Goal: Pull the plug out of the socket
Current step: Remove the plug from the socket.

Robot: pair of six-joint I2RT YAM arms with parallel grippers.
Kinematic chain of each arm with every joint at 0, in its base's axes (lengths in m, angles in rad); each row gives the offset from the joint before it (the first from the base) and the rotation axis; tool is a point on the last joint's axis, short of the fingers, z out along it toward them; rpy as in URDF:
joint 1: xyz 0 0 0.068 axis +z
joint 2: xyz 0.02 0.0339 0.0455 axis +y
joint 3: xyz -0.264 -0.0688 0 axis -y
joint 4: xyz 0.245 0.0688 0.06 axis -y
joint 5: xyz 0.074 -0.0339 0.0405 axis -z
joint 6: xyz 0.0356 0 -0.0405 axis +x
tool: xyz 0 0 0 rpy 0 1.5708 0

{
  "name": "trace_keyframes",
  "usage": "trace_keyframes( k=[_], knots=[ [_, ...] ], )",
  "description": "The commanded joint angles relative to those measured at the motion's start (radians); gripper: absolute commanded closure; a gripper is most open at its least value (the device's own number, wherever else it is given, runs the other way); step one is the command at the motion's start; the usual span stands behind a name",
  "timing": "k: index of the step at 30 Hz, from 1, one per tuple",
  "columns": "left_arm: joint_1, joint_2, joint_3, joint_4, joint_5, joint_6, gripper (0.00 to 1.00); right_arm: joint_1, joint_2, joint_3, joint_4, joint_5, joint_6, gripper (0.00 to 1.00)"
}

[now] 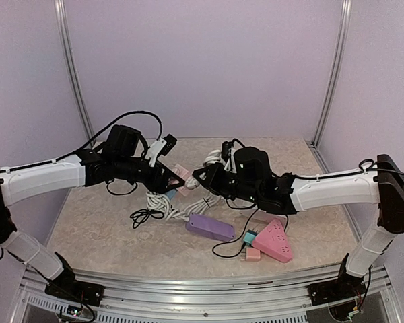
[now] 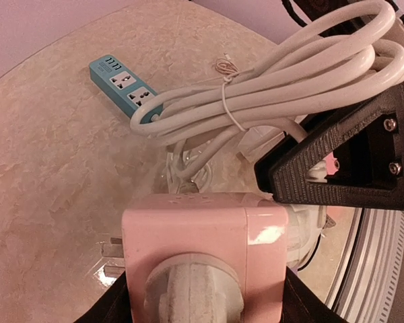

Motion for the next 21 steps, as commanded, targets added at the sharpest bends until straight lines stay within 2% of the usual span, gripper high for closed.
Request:
trace_keyframes(
  k=[1,10,21],
  knots=[
    [0.083,-0.002,0.066,0.016,-0.016,-0.075,1.0,-0.029,-0.015,0.0,-0.07,0.097,-0.039,1.0],
    [0.133,0.014,0.073,0.02,0.042,-0.134,1.0,0.021,0.006,0.05,-0.133,0.172,-0.077,1.0],
    [0.13,0.013,0.069,0.025,0.048,-0.123,1.0,0.026,-0.023,0.07,-0.159,0.222,-0.111,1.0]
  ],
)
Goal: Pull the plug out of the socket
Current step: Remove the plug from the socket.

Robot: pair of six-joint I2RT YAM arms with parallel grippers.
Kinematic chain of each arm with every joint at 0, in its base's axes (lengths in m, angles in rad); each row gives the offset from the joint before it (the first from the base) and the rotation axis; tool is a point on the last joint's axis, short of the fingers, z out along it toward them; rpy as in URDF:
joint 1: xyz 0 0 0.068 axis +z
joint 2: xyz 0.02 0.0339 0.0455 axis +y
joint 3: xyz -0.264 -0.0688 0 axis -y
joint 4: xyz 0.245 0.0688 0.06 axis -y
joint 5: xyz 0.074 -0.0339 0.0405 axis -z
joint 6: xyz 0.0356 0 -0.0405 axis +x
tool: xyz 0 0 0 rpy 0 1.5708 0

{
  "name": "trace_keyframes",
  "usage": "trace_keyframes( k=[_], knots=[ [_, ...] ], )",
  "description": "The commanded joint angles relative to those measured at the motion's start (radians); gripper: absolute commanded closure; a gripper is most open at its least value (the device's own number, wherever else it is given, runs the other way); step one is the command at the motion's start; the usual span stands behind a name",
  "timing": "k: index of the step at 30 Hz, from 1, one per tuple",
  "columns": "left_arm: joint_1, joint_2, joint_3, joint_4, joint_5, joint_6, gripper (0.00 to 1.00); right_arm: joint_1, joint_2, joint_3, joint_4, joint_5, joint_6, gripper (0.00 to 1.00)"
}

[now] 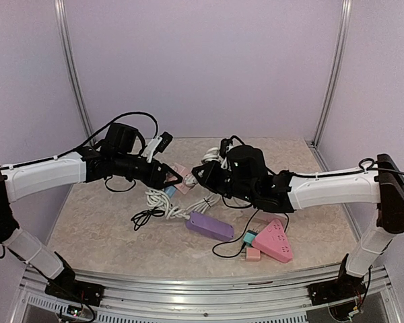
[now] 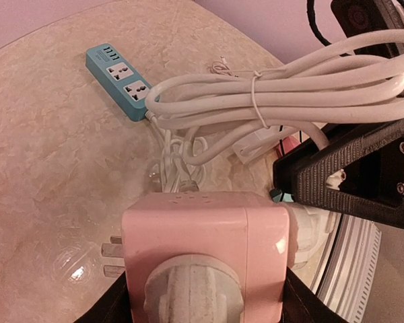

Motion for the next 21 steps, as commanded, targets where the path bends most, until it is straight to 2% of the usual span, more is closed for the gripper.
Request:
trace_keyframes(
  k=[1,5,12,21],
  knots=[
    [0.056,-0.024,0.048,0.029,-0.07,-0.021,1.0,-0.005,-0.035,0.015,-0.097,0.115,-0.097,1.0],
    [0.024,-0.029,0.045,0.029,-0.083,0.015,1.0,-0.008,-0.032,0.018,-0.105,0.122,-0.101,1.0],
    [-0.099,-0.063,0.018,0.024,-0.24,0.134,1.0,-0.031,-0.032,0.008,-0.094,0.085,-0.083,1.0],
    [-0.117,-0.06,0.019,0.02,-0.24,0.155,1.0,-0.045,-0.028,0.0,-0.079,0.062,-0.073,1.0]
  ],
)
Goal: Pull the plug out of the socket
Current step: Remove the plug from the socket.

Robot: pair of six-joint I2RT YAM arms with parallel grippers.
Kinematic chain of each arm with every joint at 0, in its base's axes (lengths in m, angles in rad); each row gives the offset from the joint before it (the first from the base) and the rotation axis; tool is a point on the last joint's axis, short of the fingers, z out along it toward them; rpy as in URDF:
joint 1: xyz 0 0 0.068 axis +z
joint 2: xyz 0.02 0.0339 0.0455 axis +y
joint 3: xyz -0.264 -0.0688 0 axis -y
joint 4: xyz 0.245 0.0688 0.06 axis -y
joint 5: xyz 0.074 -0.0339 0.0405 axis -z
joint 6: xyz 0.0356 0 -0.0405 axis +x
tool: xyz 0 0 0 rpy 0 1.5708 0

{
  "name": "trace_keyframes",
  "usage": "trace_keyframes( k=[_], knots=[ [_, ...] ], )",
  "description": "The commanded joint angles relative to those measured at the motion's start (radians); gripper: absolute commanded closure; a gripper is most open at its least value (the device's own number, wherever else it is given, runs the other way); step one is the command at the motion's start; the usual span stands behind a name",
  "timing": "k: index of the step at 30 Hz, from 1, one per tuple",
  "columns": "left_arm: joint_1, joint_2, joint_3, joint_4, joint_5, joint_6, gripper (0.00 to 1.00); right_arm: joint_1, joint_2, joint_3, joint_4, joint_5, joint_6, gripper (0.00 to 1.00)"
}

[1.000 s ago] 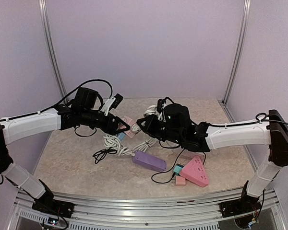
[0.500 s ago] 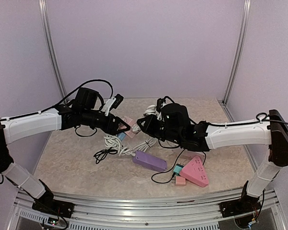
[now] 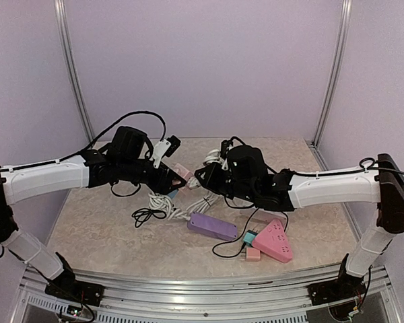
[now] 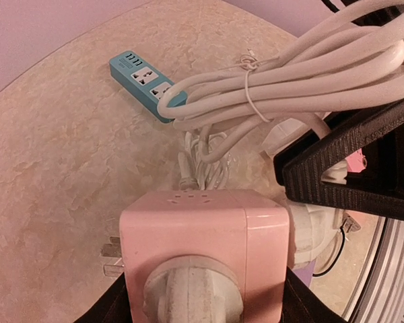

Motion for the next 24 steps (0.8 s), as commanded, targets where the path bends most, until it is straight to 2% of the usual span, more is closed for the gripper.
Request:
trace_keyframes(
  k=[1,7,16,24],
  knots=[
    [-0.007,-0.059,0.018,0.023,-0.014,0.04,1.0,-0.036,-0.028,-0.011,-0.013,0.056,-0.039,1.0],
    [0.016,-0.044,0.032,0.009,-0.008,0.008,1.0,-0.036,-0.032,-0.022,0.001,0.061,-0.041,1.0],
    [0.114,0.011,0.076,-0.017,0.115,-0.089,1.0,-0.033,-0.026,-0.033,0.013,0.062,-0.035,1.0],
    [0.125,0.025,0.083,-0.023,0.143,-0.1,1.0,-0.028,-0.026,-0.034,0.012,0.066,-0.033,1.0]
  ],
)
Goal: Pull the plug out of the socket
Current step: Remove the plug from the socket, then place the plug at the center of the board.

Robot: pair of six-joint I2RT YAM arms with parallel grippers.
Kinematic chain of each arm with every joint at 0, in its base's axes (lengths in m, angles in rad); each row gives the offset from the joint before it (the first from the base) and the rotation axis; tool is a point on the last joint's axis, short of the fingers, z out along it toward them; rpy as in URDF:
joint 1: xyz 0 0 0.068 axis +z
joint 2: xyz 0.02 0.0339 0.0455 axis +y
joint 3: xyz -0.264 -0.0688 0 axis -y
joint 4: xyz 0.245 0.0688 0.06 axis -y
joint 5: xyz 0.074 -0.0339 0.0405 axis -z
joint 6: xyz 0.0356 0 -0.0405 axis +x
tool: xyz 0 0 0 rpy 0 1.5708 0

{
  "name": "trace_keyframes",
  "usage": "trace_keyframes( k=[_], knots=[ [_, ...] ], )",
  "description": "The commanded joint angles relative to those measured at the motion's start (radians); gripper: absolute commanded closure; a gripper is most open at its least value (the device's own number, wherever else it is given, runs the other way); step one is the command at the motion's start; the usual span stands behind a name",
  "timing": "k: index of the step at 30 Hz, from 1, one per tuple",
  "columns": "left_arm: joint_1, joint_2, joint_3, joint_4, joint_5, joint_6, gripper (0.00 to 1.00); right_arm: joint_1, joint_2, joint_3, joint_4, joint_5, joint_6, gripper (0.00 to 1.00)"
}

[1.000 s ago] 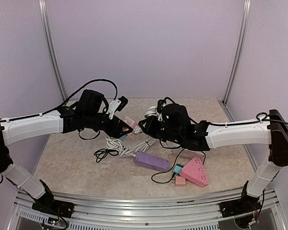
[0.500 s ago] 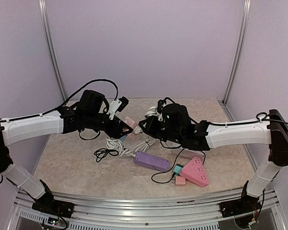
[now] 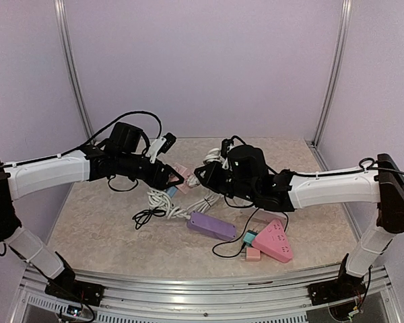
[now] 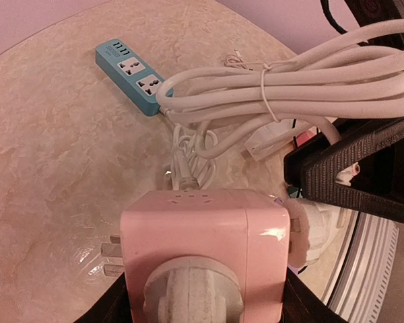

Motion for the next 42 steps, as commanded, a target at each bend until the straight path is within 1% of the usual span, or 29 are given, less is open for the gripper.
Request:
trace_keyframes(
  k=[1,5,9,16,22,32,37,42],
  knots=[
    [0.04,-0.009,0.049,0.009,-0.017,-0.027,1.0,-0.023,-0.029,-0.024,-0.028,0.078,-0.038,1.0],
    [0.05,-0.009,0.047,0.008,-0.034,-0.032,1.0,-0.019,-0.047,-0.024,-0.04,0.101,-0.055,1.0],
    [0.086,0.004,0.053,0.005,-0.028,-0.064,1.0,-0.014,-0.091,-0.022,-0.065,0.148,-0.092,1.0],
    [0.127,0.03,0.057,0.001,-0.028,-0.095,1.0,-0.014,-0.207,-0.027,-0.15,0.269,-0.168,1.0],
    [0.177,0.04,0.053,0.016,0.011,-0.13,1.0,-0.022,-0.292,-0.064,-0.194,0.363,-0.206,1.0],
    [0.173,0.014,0.04,0.03,-0.01,-0.11,1.0,-0.054,-0.292,-0.095,-0.188,0.328,-0.177,1.0],
    [0.179,-0.008,0.041,0.03,-0.012,-0.108,1.0,-0.068,-0.305,-0.101,-0.215,0.333,-0.181,1.0],
    [0.207,-0.039,0.039,0.034,-0.002,-0.115,1.0,-0.1,-0.329,-0.126,-0.24,0.333,-0.18,1.0]
  ],
)
